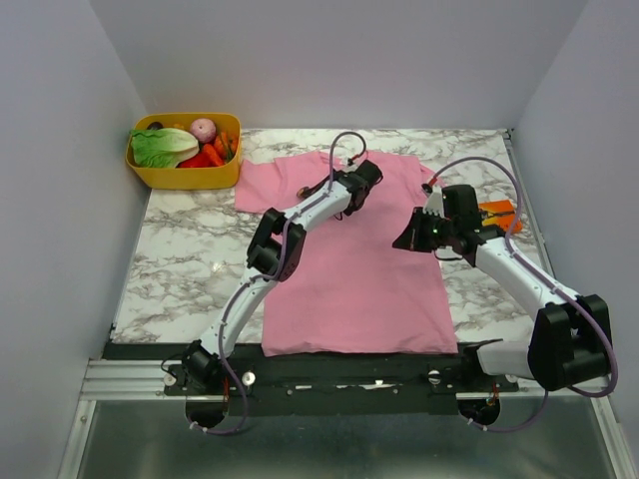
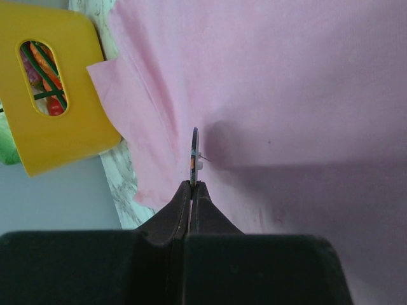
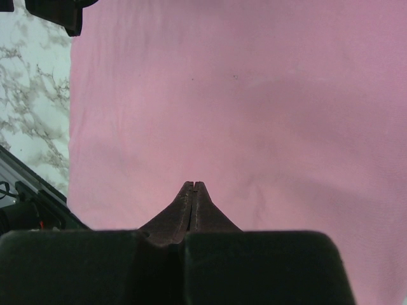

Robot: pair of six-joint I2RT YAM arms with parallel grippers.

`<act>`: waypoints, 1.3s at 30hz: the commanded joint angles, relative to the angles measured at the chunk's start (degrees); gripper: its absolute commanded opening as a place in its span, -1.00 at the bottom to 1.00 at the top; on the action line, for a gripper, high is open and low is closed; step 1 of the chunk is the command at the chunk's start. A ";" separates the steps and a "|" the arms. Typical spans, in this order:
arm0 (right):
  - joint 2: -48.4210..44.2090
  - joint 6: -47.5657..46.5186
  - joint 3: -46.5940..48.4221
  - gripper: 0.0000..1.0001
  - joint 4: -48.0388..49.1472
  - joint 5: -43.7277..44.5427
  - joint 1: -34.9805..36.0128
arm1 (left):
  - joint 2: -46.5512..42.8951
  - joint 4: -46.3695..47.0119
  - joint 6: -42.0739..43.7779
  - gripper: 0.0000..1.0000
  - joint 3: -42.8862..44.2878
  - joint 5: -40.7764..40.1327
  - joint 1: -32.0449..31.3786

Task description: Pin the brooch onto the clothing

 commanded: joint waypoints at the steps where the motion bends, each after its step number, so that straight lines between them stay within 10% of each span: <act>1: -0.01 -0.41 -1.14 -0.95 1.30 -2.01 -0.36 | 2.61 -2.06 0.34 -1.00 2.66 -2.34 -0.46; 14: -0.19 -0.50 -2.55 -0.95 2.27 -3.25 -0.71 | 6.49 -1.71 -0.98 -1.00 5.30 -3.58 -3.62; 39: 2.18 -1.28 -1.50 -0.95 2.80 -3.42 -0.79 | -10.65 9.88 -13.63 -1.00 -7.17 21.64 0.15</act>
